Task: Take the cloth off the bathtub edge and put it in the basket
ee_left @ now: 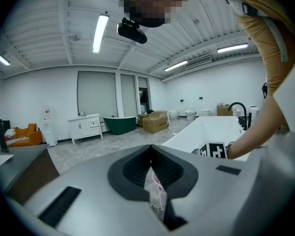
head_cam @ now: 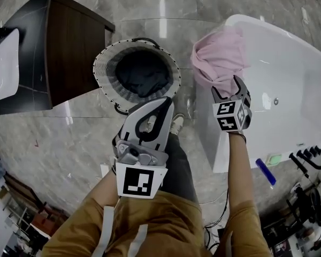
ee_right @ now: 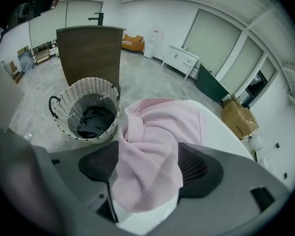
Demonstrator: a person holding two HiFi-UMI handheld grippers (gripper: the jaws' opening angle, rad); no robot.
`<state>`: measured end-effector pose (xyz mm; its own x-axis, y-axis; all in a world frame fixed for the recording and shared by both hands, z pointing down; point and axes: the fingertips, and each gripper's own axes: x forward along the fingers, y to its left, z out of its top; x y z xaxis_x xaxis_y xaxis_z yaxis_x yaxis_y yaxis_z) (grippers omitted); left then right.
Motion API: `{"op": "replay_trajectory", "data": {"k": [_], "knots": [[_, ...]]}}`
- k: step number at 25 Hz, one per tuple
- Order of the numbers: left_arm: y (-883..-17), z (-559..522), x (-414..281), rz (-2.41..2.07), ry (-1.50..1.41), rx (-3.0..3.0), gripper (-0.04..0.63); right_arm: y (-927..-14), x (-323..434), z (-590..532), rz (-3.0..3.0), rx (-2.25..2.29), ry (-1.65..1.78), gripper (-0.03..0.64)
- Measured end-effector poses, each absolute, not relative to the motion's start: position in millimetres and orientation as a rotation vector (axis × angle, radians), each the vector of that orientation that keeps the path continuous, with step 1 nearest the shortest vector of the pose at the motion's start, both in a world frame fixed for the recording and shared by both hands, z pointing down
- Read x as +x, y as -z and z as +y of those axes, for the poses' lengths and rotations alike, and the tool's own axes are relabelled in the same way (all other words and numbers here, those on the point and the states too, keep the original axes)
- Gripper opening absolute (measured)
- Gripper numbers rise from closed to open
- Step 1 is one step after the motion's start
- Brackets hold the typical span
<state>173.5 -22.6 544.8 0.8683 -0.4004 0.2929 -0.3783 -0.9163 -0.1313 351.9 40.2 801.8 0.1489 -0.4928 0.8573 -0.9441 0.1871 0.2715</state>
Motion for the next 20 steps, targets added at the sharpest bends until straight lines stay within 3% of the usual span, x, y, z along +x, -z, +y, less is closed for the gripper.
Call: {"op": "replay_trajectory", "data": {"k": [13,18,20], "knots": [[-577.8,-28.2,165.6,0.690,0.590,-2.946,0.005,-846.2,379.2,28.5,-1.343,1.384,-0.444,0.402],[-580.7,-27.8,170.5,0.701,0.600,-2.950,0.005,-845.8,387.0,27.0,-1.328,1.469,-0.407,0.395],[-581.1,-29.0,170.8,0.707,0.602,-2.947,0.004,-843.0,388.6,26.3,-1.329,1.511,-0.426,0.357]]}}
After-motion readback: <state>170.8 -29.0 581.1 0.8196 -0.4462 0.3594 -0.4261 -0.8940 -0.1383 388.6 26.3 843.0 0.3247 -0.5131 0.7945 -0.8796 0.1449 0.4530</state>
